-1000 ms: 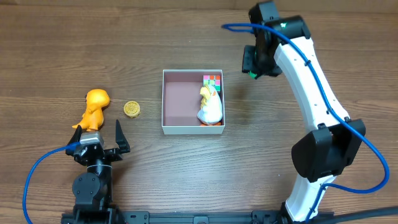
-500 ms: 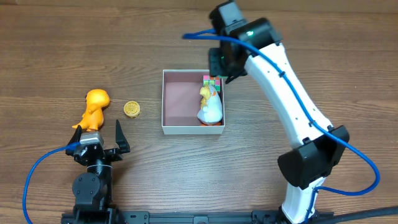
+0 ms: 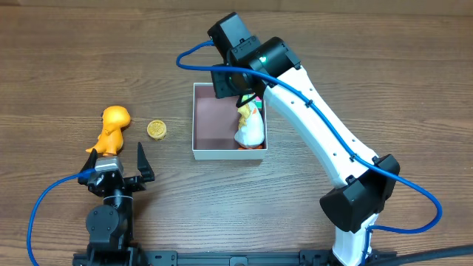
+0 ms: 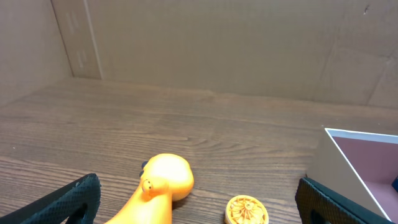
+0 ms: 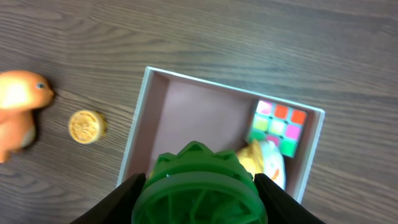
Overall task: Pack container
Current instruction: 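Raise the green cap and carry it left over the box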
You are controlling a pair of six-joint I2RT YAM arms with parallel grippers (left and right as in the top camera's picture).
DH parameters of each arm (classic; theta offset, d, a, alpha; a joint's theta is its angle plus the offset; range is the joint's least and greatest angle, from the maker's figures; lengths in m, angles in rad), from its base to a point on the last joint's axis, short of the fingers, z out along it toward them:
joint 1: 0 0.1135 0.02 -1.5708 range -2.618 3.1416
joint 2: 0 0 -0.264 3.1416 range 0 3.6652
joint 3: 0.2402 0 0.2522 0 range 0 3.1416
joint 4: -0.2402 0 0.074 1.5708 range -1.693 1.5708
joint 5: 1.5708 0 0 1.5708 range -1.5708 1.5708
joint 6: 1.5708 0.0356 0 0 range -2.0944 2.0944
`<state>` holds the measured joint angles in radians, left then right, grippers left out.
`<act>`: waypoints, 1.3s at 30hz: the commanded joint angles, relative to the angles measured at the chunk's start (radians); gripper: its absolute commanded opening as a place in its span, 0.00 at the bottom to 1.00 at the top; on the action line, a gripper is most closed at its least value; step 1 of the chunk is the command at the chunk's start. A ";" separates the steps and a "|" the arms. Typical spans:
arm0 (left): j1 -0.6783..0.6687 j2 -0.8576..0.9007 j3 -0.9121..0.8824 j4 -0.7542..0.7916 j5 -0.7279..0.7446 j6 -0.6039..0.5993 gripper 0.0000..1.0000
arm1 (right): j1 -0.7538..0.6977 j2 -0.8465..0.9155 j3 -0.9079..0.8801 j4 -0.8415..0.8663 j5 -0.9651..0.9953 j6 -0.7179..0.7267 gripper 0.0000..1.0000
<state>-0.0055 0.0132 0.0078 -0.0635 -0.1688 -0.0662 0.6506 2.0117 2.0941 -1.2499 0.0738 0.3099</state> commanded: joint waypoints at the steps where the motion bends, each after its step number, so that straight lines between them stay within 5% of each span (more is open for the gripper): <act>1: 0.007 -0.002 -0.003 0.001 0.005 0.026 1.00 | 0.002 -0.001 -0.004 0.023 -0.001 -0.003 0.49; 39: 0.007 -0.002 -0.003 0.001 0.005 0.026 1.00 | 0.002 0.238 -0.073 0.120 -0.050 -0.039 0.49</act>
<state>-0.0055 0.0132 0.0078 -0.0639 -0.1688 -0.0662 0.6525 2.2501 2.0212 -1.1484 0.0257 0.2905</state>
